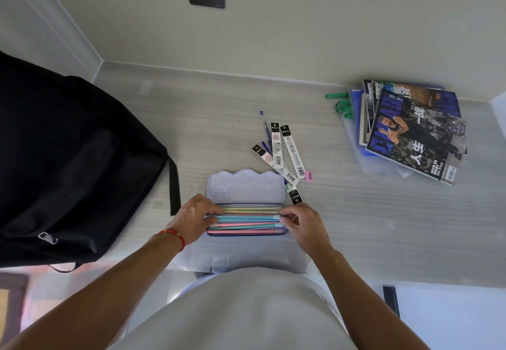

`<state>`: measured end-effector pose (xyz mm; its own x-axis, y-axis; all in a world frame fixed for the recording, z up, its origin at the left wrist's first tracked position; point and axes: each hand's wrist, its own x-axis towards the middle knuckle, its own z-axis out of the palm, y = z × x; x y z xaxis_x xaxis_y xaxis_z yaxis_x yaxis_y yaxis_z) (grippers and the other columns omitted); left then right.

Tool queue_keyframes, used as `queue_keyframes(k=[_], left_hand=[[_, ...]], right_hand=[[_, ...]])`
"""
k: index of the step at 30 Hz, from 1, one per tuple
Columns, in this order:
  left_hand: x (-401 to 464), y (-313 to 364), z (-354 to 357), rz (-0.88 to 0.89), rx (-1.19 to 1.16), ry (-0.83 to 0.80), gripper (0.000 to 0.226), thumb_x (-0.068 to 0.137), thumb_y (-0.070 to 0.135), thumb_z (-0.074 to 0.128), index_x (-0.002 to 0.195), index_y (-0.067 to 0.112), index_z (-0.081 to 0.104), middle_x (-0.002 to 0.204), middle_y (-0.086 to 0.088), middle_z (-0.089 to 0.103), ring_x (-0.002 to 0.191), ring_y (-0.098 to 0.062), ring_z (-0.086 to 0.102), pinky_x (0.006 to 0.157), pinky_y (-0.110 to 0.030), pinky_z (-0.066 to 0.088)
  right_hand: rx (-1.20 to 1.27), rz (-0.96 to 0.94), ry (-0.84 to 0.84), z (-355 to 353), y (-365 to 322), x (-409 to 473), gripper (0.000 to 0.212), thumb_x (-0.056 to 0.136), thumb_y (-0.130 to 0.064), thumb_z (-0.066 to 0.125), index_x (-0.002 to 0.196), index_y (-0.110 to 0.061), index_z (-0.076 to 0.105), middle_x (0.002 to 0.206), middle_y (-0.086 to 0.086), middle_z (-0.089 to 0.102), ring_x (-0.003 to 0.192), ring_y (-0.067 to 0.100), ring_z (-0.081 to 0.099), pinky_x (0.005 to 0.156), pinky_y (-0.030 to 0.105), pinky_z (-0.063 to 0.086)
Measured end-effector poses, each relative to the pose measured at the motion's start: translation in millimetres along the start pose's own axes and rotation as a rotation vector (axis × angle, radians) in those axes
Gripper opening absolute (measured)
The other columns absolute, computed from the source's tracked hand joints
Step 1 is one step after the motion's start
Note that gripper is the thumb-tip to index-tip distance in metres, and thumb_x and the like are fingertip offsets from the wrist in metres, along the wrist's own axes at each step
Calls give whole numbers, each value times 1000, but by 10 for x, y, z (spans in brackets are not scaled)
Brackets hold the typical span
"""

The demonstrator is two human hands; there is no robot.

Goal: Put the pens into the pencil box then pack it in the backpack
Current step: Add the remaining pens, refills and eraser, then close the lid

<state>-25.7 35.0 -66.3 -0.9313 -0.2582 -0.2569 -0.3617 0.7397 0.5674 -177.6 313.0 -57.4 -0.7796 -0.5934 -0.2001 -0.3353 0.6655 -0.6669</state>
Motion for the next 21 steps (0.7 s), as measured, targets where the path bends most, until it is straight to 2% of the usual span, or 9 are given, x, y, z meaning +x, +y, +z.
queue_keyframes(k=[3, 6, 11, 13, 18, 21], left_hand=[[-3, 21, -33, 2, -26, 19, 17, 89, 25, 68, 105, 31, 70, 102, 8, 59, 91, -6, 53, 87, -20, 50], [45, 57, -66, 47, -28, 46, 15, 89, 24, 69, 104, 25, 73, 103, 5, 66, 94, -6, 53, 89, -26, 54], [100, 160, -68, 13, 0, 81, 20, 87, 29, 71, 104, 20, 76, 108, -1, 68, 101, -15, 57, 93, -31, 54], [94, 197, -74, -18, -25, 80, 21, 86, 30, 71, 103, 18, 76, 108, -1, 68, 100, -15, 58, 94, -32, 54], [82, 229, -77, 23, 2, 92, 19, 87, 27, 70, 102, 16, 76, 103, -3, 71, 96, -16, 60, 92, -29, 53], [96, 261, -87, 77, 84, 41, 17, 91, 26, 67, 101, 16, 76, 101, -3, 71, 93, -15, 60, 89, -30, 55]], right_hand=[[-52, -24, 1, 2, -2, 18, 13, 92, -18, 73, 103, -13, 75, 100, 7, 68, 85, 17, 68, 76, 30, 60], [-50, -15, 74, -8, -4, 26, 11, 90, -16, 75, 100, -14, 76, 96, 5, 68, 80, 16, 66, 71, 31, 58], [-69, -22, 75, 3, -22, 32, 15, 88, -11, 75, 102, -15, 75, 98, 4, 69, 79, 15, 68, 71, 32, 60], [-69, -30, 86, 12, -13, 21, 16, 89, -10, 74, 104, -15, 75, 99, 4, 69, 80, 14, 68, 72, 30, 61], [-88, -39, 72, 61, 4, -12, 17, 92, -14, 72, 109, -15, 73, 101, 5, 69, 84, 14, 69, 71, 25, 61], [-75, -33, 69, 82, 10, -5, 17, 92, -15, 72, 109, -16, 72, 101, 5, 69, 84, 13, 69, 71, 24, 61]])
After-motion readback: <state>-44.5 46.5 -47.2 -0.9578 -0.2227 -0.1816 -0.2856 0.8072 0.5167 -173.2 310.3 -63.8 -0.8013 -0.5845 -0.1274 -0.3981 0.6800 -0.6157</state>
